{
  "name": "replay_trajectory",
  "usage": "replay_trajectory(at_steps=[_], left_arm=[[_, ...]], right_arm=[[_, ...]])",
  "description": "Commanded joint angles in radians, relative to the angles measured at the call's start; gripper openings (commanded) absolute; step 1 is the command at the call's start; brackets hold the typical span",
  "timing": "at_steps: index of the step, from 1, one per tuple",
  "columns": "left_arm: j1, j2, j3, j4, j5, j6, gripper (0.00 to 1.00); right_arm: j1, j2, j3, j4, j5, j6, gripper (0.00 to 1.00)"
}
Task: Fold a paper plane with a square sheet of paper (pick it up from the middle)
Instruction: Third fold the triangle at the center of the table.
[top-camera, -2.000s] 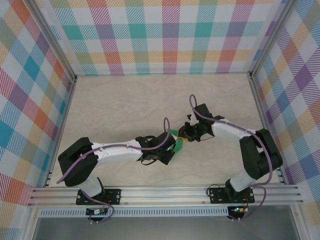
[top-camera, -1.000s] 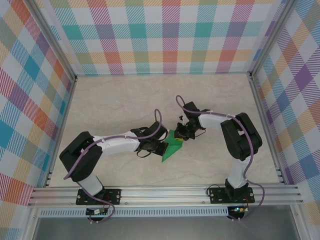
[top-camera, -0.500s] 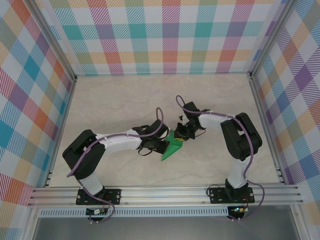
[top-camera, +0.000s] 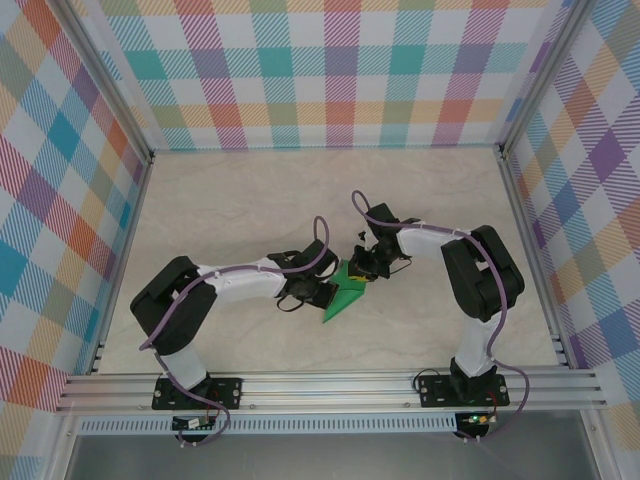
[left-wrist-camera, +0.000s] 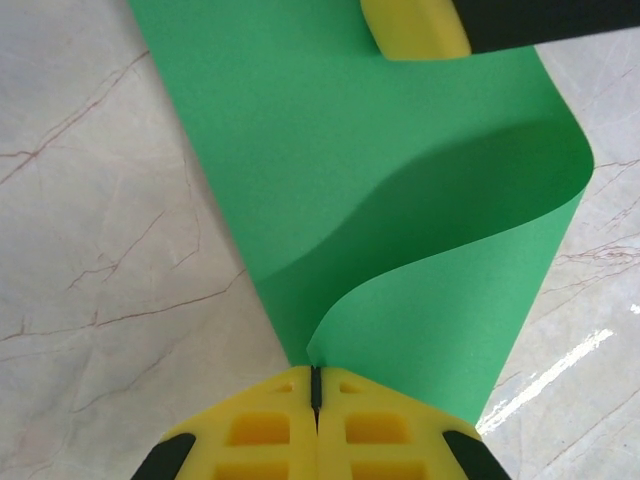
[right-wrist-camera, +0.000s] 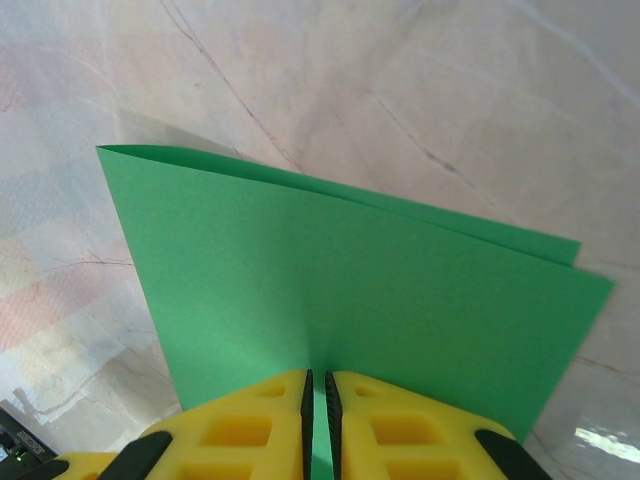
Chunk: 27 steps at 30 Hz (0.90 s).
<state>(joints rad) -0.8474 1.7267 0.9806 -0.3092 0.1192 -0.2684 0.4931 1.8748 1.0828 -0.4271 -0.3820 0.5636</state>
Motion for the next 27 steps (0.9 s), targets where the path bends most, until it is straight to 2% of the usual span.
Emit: replay_trajectory(at_steps=[1,12,27], left_arm=[[0.011,0.014,0.019,-0.009,0.016,-0.002,0.00],[0.010,0.043,0.028,-0.005,0.028,-0.003,0.00],[0.011,-0.011,0.029,0.013,0.014,-0.012,0.00]], right_arm=[[0.007,-0.016,-0.011,-0.035,0.028,0.003,0.16],[0.007,-0.033,-0.014,-0.024,0.016,0.016,0.17],[0.007,-0.011,-0.024,-0.020,0.026,0.010,0.16]])
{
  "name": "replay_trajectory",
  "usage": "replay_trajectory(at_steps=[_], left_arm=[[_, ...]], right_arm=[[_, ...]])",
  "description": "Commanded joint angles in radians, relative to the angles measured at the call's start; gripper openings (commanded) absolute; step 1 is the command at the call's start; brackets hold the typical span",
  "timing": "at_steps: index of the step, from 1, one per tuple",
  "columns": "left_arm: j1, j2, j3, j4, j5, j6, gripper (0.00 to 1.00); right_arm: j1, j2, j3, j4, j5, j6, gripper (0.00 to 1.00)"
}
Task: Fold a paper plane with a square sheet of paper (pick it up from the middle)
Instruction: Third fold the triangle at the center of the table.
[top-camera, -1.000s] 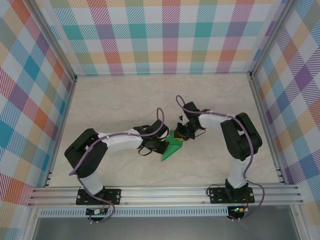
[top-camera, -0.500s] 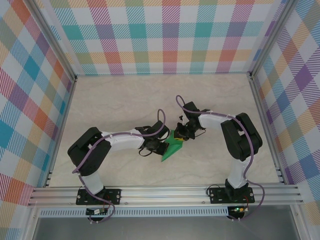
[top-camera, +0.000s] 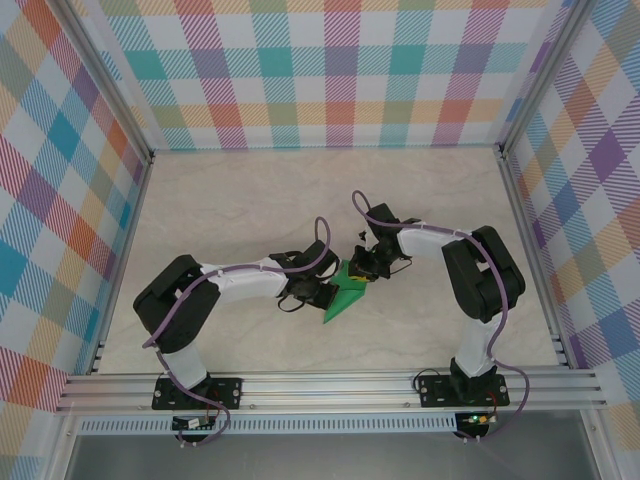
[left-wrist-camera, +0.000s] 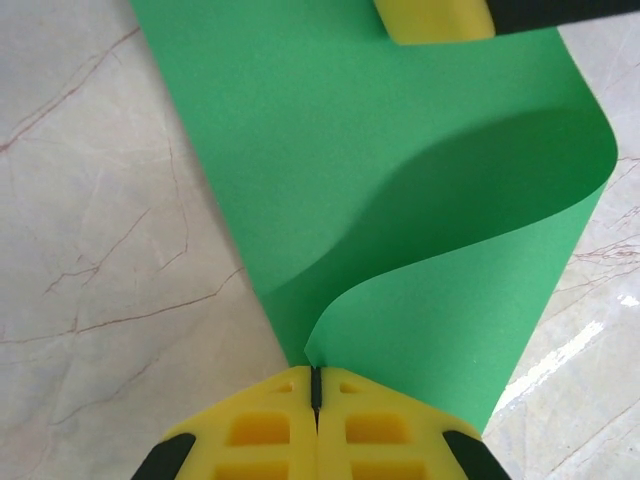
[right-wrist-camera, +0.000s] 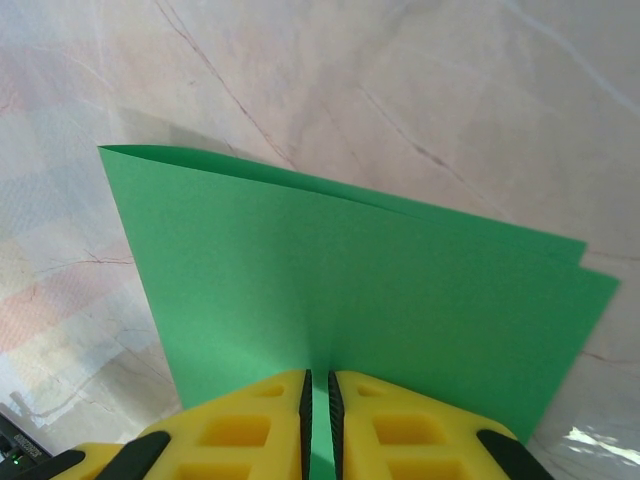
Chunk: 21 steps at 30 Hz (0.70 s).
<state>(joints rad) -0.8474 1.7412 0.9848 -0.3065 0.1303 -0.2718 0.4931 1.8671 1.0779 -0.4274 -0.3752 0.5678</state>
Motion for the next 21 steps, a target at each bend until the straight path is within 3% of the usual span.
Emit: replay_trajectory(at_steps=[1,14,21], left_arm=[[0.011,-0.023,0.025,0.013,0.006,-0.011,0.00],[0.011,0.027,0.005,0.020,0.016,-0.017,0.00],[0.010,0.020,-0.006,0.020,0.019,-0.015,0.00]], right_arm=[[0.007,-0.003,-0.019,-0.019,0.019,0.008,0.16],[0.007,-0.022,-0.026,-0.007,0.005,0.021,0.17],[0.005,-0.136,-0.035,-0.021,0.062,0.053,0.23]])
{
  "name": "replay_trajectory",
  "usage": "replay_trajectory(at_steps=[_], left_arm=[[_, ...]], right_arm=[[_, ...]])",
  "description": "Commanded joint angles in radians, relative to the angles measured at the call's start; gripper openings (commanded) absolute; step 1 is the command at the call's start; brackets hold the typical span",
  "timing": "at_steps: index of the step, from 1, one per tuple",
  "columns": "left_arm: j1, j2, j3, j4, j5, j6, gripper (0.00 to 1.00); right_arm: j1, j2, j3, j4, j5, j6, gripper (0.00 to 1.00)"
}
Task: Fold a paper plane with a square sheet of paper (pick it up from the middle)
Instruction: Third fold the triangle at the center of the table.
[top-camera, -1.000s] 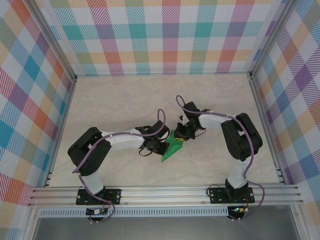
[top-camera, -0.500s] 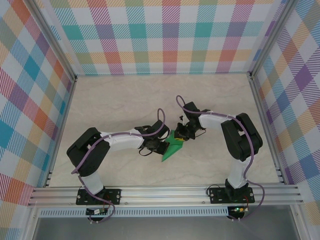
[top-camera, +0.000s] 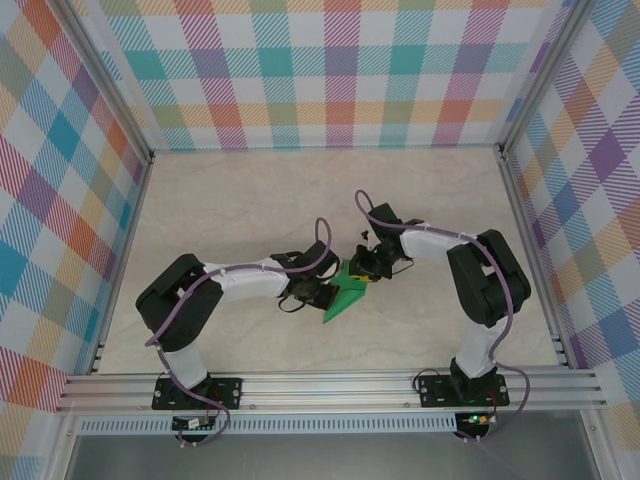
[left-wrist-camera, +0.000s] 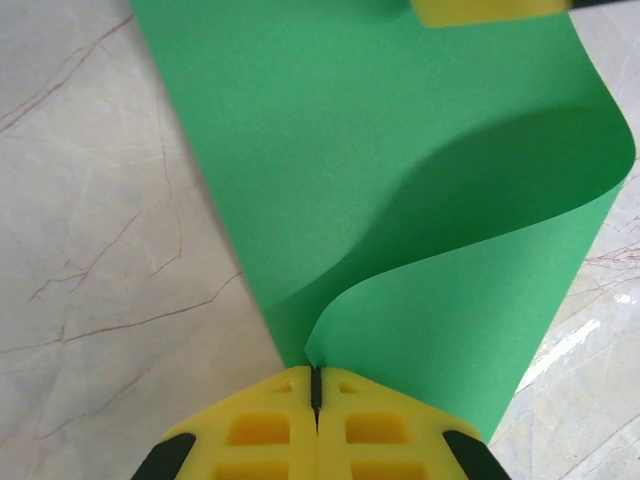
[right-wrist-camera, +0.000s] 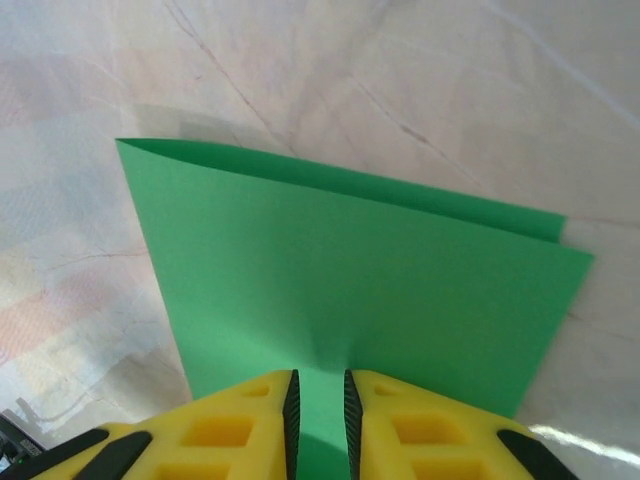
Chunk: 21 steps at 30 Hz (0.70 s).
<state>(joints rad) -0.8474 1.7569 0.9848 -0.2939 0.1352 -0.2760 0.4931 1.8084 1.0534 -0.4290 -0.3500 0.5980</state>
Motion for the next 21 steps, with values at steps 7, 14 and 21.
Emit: replay_trajectory(at_steps=[7,14,21], left_arm=[[0.011,-0.004,-0.004,0.005,0.016,-0.005,0.00],[0.011,-0.005,-0.004,0.000,0.009,-0.005,0.00],[0.011,-0.013,-0.009,-0.004,-0.006,-0.005,0.00]], right_arm=[[0.005,-0.236,-0.149,0.088,-0.019,0.116,0.17],[0.062,-0.266,-0.251,0.278,-0.162,0.217,0.09],[0.103,-0.223,-0.272,0.317,-0.149,0.245,0.10]])
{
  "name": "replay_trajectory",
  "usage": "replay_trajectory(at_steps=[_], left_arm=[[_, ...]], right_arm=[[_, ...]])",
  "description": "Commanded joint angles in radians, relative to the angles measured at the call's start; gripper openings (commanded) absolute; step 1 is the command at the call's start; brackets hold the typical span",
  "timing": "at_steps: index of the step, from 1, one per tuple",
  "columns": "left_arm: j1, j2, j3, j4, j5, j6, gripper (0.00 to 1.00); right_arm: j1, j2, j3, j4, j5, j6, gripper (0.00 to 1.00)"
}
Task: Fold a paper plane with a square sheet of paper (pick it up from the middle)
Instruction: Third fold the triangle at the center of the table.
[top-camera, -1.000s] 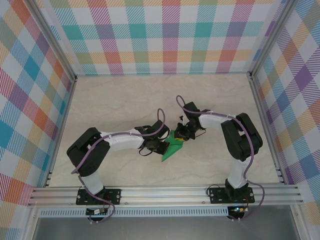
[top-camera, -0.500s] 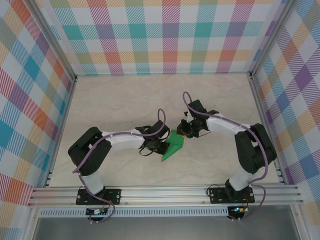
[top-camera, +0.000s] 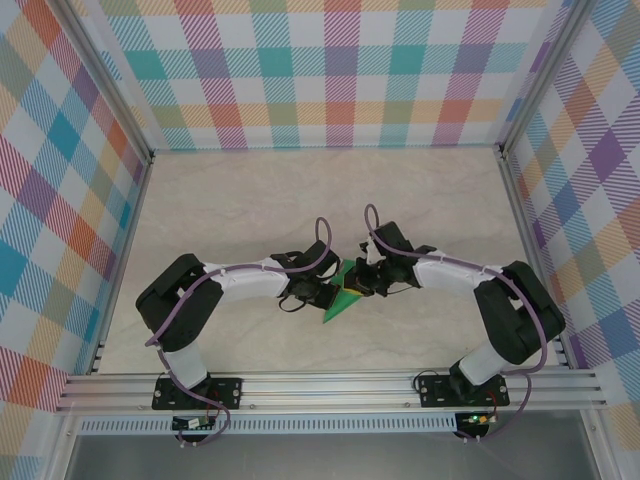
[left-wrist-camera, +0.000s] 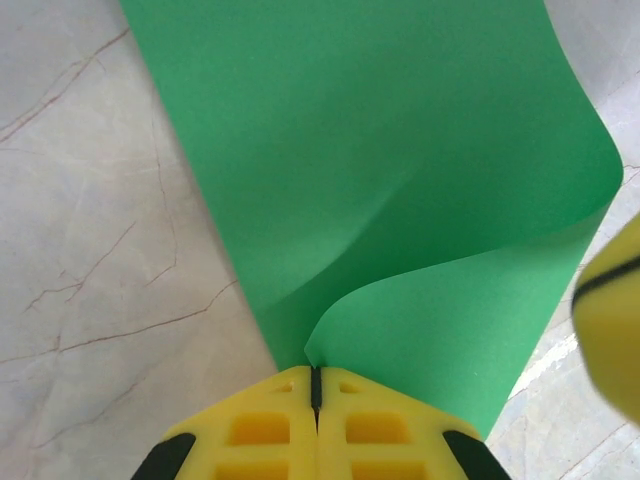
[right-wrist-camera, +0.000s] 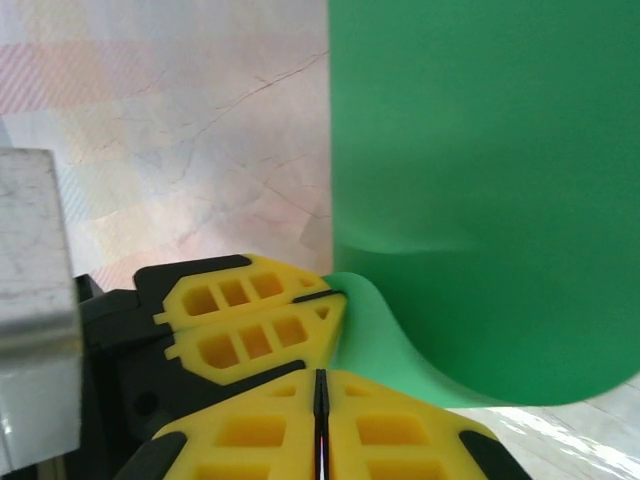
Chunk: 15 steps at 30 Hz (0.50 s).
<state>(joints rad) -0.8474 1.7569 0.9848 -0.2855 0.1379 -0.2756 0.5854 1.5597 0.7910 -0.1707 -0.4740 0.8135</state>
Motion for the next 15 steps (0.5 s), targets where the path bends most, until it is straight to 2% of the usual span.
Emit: replay_trajectory(at_steps=[1,15], left_arm=[[0.011,-0.013,-0.008,-0.011,-0.009,-0.004,0.00],[0.011,-0.012,-0.011,-0.020,-0.027,-0.008,0.00]], right_arm=[[0.014,0.037,-0.009,0.066,-0.025,0.033,0.10],[0.020,0.080,-0.042,0.102,-0.004,0.050,0.10]])
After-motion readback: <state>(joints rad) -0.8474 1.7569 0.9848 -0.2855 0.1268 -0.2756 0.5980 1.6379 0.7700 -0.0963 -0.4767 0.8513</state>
